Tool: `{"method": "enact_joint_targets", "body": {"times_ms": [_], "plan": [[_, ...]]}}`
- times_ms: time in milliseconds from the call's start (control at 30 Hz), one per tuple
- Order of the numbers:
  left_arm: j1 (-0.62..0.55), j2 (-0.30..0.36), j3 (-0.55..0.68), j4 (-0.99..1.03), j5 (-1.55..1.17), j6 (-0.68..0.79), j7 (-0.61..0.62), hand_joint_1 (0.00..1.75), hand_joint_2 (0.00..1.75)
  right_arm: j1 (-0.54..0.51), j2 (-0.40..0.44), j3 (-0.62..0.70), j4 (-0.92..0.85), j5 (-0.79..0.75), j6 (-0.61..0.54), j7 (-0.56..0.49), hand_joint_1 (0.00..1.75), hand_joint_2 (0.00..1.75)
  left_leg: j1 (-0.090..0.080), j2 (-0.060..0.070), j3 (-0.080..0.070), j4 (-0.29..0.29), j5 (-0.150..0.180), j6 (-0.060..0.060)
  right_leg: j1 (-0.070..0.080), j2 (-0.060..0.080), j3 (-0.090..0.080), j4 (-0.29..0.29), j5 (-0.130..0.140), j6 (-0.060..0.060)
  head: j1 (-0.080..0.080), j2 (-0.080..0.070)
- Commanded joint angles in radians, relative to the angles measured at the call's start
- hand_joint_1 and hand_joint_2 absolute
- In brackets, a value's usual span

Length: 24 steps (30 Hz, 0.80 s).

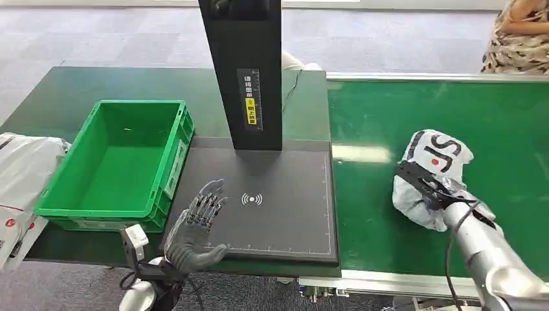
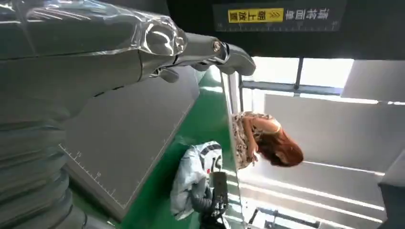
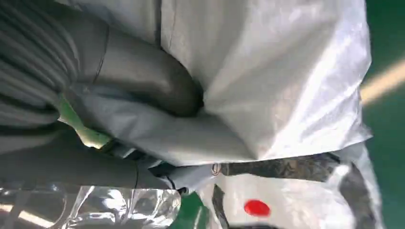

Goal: Moved the parcel from conveyor to table for the left to box.

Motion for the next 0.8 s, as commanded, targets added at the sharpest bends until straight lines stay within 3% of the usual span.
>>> {"method": "enact_joint_targets", "body": {"times_ms": [33, 167, 333, 467, 567, 600, 800], "plan": [[0.041, -0.008, 0.046, -0.057, -0.005, 0.024, 0.013, 0.0, 1.75, -0.007, 0.078, -0.062, -0.102, 0.04, -0.292, -0.068, 1.75, 1.75, 0.0, 0.003, 0.001, -0.001, -0.001, 0.0, 0.0, 0.003, 0.0, -0.001, 0.0, 0.0, 0.0, 0.0], [0.031, -0.02, 0.054, -0.051, -0.012, 0.046, 0.007, 0.0, 1.75, 0.055, 0.09, -0.084, -0.248, 0.03, -0.371, -0.183, 1.75, 1.75, 0.0, 0.003, 0.002, -0.001, -0.001, 0.0, 0.0, 0.003, 0.001, -0.002, 0.0, 0.0, 0.0, 0.0], [0.0, -0.013, 0.069, -0.002, -0.043, 0.085, -0.039, 0.0, 1.75, 0.174, 0.106, -0.007, -0.529, -0.053, -0.2, -0.372, 1.75, 1.75, 0.0, 0.002, 0.003, -0.003, 0.0, 0.0, 0.001, 0.003, 0.002, -0.003, 0.0, 0.0, 0.0, 0.0], [-0.026, -0.004, 0.076, 0.039, -0.05, 0.111, -0.071, 0.0, 1.75, 0.246, 0.083, 0.138, -0.712, -0.053, -0.097, -0.419, 1.75, 1.75, 0.0, 0.001, 0.002, -0.002, 0.0, -0.001, 0.0, 0.001, 0.001, -0.002, 0.0, -0.001, 0.0, 0.0], [-0.023, -0.012, 0.081, 0.036, -0.049, 0.127, -0.086, 0.0, 1.75, 0.29, 0.073, 0.25, -0.828, 0.02, -0.087, -0.435, 1.75, 1.75, 0.0, 0.001, 0.002, -0.003, 0.0, 0.0, 0.0, 0.002, 0.001, -0.002, 0.0, -0.001, 0.0, 0.0], [-0.023, -0.019, 0.087, 0.034, -0.046, 0.137, -0.085, 0.0, 1.75, 0.285, 0.066, 0.295, -0.857, 0.099, -0.119, -0.422, 1.75, 1.75, 0.0, 0.001, 0.001, -0.002, -0.001, 0.0, 0.0, 0.002, 0.0, -0.001, 0.0, 0.0, 0.0, 0.0], [-0.028, -0.035, 0.118, 0.019, -0.012, 0.159, -0.068, 0.0, 1.75, 0.209, 0.056, 0.456, -0.854, 0.061, 0.013, -0.457, 1.75, 1.75, 0.0, 0.003, 0.0, -0.002, -0.001, 0.0, 0.0, 0.003, -0.002, 0.0, 0.0, 0.0, 0.0, 0.0]]}}
